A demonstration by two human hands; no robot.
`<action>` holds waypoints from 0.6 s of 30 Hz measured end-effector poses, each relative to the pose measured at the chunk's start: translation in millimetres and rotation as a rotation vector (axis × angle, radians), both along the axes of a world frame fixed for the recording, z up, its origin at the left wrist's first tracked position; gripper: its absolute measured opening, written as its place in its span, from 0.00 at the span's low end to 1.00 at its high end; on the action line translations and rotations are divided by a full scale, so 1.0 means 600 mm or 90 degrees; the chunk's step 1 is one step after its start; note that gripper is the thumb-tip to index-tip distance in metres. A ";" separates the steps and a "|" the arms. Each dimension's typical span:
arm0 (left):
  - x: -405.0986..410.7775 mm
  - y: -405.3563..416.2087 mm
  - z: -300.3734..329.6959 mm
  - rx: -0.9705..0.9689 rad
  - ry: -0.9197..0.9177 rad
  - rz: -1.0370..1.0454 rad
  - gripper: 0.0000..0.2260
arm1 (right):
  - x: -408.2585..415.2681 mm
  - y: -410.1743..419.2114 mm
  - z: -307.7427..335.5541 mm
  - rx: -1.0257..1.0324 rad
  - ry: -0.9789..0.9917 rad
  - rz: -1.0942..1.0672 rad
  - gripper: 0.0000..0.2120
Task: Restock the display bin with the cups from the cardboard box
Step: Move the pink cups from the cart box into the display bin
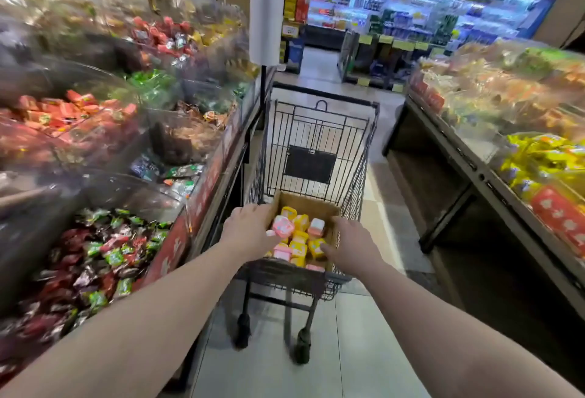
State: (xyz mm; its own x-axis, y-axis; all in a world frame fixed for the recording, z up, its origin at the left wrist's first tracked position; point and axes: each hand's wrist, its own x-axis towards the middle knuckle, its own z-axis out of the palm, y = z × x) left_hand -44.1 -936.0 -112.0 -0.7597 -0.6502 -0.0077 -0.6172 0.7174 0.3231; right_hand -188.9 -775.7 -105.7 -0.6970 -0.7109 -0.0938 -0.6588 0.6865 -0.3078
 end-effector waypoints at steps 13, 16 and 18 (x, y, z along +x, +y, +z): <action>-0.214 -0.210 -0.139 0.140 -0.096 0.077 0.37 | -0.280 -0.216 -0.126 0.113 -0.097 0.094 0.33; -0.246 -0.232 -0.180 0.170 -0.100 0.152 0.39 | -0.347 -0.269 -0.170 0.159 -0.104 0.156 0.35; -0.271 -0.238 -0.205 0.194 -0.097 0.211 0.39 | -0.397 -0.302 -0.202 0.190 -0.128 0.193 0.35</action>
